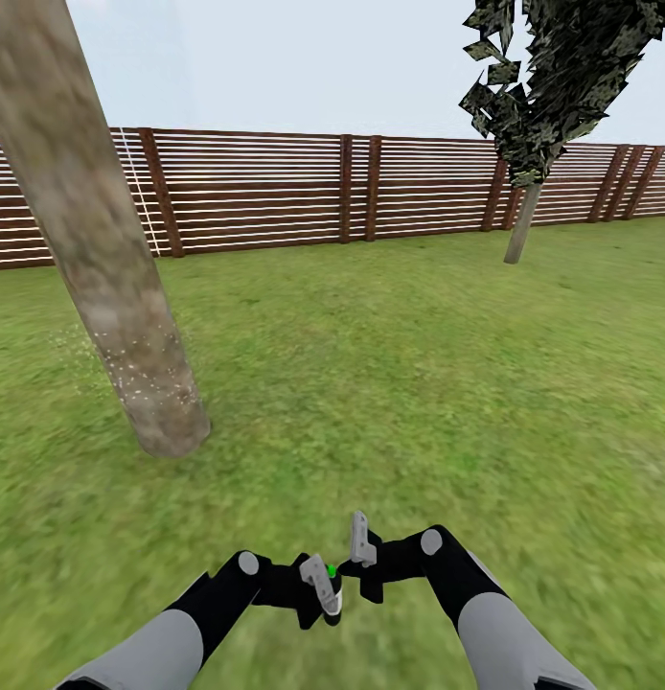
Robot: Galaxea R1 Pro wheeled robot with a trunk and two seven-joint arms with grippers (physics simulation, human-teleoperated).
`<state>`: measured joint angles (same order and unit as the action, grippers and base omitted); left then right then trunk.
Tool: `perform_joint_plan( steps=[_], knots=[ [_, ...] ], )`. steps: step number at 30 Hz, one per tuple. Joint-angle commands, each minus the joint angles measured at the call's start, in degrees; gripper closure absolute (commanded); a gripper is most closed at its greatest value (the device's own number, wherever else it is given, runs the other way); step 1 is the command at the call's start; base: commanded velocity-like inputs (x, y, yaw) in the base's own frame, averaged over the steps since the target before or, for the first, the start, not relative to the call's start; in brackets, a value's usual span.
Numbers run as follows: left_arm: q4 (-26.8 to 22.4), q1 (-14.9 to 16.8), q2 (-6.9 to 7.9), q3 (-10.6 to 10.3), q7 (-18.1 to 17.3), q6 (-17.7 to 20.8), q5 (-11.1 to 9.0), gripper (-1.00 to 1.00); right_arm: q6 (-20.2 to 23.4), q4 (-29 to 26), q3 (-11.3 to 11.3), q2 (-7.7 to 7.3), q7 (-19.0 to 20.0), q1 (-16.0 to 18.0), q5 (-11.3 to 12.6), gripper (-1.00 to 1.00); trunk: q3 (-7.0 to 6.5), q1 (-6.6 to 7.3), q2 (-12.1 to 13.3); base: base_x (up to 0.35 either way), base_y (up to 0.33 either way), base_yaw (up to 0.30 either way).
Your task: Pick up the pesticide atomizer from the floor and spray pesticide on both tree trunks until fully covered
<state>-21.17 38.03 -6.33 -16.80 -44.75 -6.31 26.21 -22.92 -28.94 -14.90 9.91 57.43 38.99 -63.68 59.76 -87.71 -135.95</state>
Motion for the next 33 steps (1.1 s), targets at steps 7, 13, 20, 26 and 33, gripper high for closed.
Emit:
perform_joint_plan(
  steps=[7, 13, 20, 26, 33],
  knots=[
    [0.0, 0.0, -0.20, 0.0, 0.0, -0.6, 0.5, 1.00, -0.2, 0.0, -0.5, 0.09, 0.2, 0.0, -0.4, 1.00, 0.05, 0.01, 0.0, 0.000, 0.000, 0.000],
    [0.0, 0.0, -0.82, 0.0, 0.0, -0.6, 0.0, 1.00, -0.2, 0.0, -0.5, 0.09, 0.2, 0.0, -0.4, 1.00, 0.05, 0.01, 0.0, 0.000, 0.000, 0.000],
    [0.0, 0.0, -0.88, 0.0, 0.0, -0.6, -0.5, 1.00, -0.2, 0.0, -0.5, 0.09, 0.2, 0.0, -0.4, 1.00, 0.05, 0.01, 0.0, 0.000, 0.000, 0.000],
    [0.1, 0.0, -0.35, -0.1, -0.1, -0.7, -1.4, 1.00, -0.2, 0.0, -0.5, 0.09, 0.2, 0.0, -0.4, 1.00, 0.05, 0.01, 0.0, 0.000, 0.000, 0.000],
    [0.3, 0.0, 6.86, -0.3, -0.1, -0.6, -1.0, 1.00, -0.2, 0.0, -0.5, 0.09, 0.2, 0.0, -0.4, 1.00, 0.05, 0.01, 0.0, 0.000, 0.000, 0.000]
  ],
)
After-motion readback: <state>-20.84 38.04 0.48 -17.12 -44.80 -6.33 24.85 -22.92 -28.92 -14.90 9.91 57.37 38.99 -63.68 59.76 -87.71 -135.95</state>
